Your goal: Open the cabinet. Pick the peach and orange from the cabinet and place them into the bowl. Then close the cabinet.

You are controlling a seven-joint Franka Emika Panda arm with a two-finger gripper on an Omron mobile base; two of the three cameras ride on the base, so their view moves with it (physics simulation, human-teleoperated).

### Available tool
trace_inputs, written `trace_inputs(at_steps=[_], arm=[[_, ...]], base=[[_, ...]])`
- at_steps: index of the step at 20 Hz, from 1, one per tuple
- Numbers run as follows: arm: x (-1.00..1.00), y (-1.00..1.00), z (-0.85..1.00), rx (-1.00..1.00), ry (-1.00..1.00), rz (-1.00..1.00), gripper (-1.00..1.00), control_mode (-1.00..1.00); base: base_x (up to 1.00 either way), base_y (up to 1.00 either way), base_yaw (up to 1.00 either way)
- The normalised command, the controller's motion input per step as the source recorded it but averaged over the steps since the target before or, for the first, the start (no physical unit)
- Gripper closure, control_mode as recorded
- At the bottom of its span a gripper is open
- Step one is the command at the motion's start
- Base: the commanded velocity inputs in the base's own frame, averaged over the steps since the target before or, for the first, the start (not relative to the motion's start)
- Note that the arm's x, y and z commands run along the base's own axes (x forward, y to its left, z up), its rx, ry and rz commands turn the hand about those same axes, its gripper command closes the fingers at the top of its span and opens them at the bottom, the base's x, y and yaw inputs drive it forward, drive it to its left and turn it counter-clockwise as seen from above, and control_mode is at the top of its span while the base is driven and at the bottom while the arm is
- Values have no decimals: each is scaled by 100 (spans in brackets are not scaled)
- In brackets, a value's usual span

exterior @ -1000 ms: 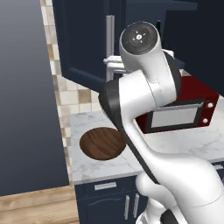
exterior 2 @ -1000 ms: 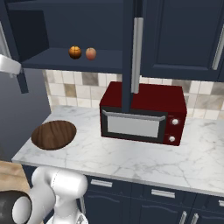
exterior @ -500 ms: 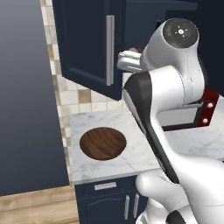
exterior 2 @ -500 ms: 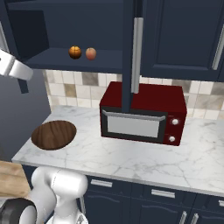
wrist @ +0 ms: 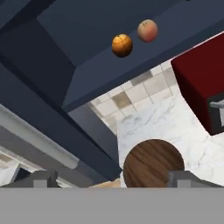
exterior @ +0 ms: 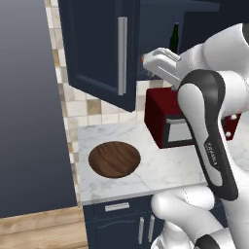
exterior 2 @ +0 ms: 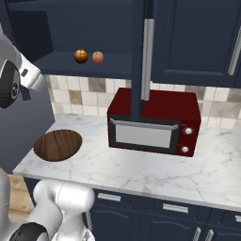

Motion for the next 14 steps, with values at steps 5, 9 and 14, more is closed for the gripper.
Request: trace_inputs(at_steps=[5, 9, 14], arm=[[15, -22, -5, 21, 0, 26, -100, -100], [34, -4, -30, 18, 0, 23, -100, -100], [43, 0, -36, 15, 0, 23, -100, -100]], base=[[0, 0, 0], [0, 0, 0], [0, 0, 0]])
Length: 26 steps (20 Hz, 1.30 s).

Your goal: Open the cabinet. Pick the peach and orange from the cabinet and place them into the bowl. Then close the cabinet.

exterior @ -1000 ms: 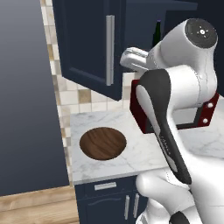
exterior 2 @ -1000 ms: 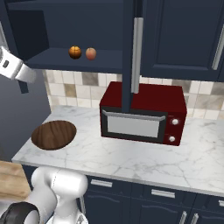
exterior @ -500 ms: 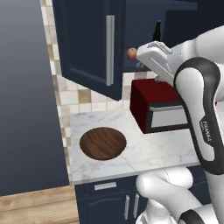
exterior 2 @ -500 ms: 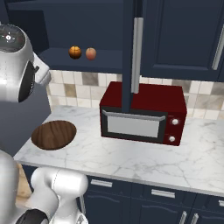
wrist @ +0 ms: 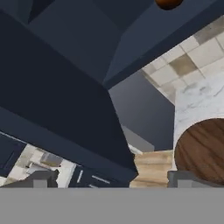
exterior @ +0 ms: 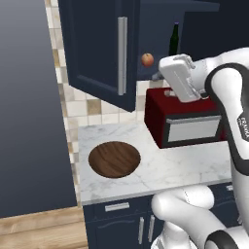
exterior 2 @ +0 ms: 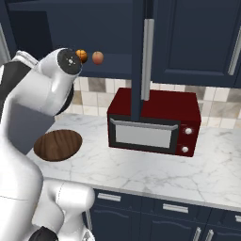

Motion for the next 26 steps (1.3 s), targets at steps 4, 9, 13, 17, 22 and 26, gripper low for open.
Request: trace_inputs(at_steps=[4, 9, 13, 17, 22, 26], arm=[[33, 0, -18, 18, 0, 21, -100, -100], [27, 21, -1, 17, 0, 17, -100, -100], [13, 44, 0, 13, 0, 15, -100, -100], [2, 58, 0, 7, 0, 15, -100, -100], [0, 56, 0, 4, 0, 16, -100, -100], [-1, 53, 0, 2, 0, 17, -100, -100]], base=[[0, 0, 0], [0, 0, 0], [0, 0, 0], [0, 0, 0], [0, 0, 0], [0, 0, 0]])
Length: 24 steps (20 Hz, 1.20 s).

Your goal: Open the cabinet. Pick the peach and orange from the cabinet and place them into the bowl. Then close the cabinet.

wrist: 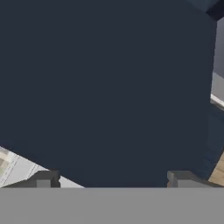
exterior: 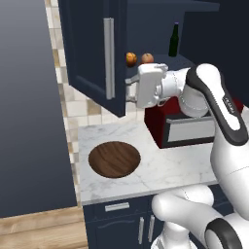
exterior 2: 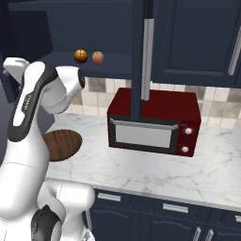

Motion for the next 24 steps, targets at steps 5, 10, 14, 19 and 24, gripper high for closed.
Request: trace_inputs(at_steps=[5, 10, 14, 19, 24], arm=[[0, 54, 0, 1, 0, 17, -100, -100], [0, 40, 0, 5, 0, 15, -100, -100], [0, 25, -1, 4, 0, 10, -100, -100], [0, 29, -10, 0, -1, 7, -100, -100], [0, 12, -4, -1, 0, 5, -100, -100]], base=[[0, 0, 0], [0, 0, 0], [0, 0, 0], [0, 0, 0], [0, 0, 0]])
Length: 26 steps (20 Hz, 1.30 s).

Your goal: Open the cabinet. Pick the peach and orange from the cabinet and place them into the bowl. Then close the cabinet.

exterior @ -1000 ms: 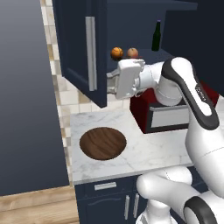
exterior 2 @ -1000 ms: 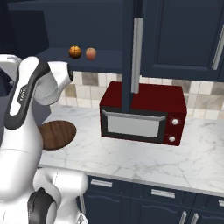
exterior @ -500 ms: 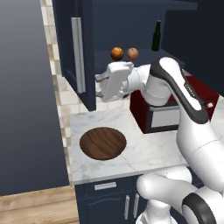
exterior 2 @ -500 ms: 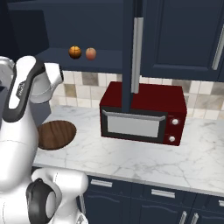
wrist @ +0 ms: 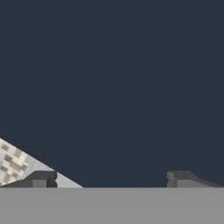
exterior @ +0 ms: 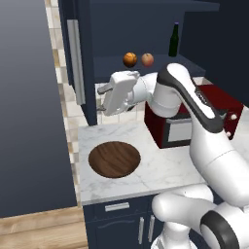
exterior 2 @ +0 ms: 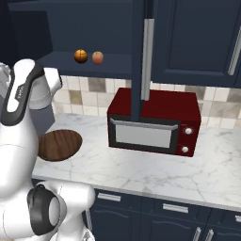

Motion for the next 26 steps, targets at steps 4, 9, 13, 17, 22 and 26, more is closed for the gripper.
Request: trace_inputs(at_steps=[4, 9, 13, 17, 22, 26], arm=[[0, 0, 0, 0, 1, 0, -100, -100], [0, -21, 31, -17, 0, -4, -100, -100], [0, -42, 27, -25, 0, -11, -100, -100], [0, -57, 9, -23, 0, -9, -100, -100], [0, -48, -1, -23, 0, -5, -100, -100], [3, -38, -11, -23, 0, 0, -100, -100]], base=[[0, 0, 0], [0, 0, 0], [0, 0, 0], [0, 0, 0], [0, 0, 0], [0, 0, 0]])
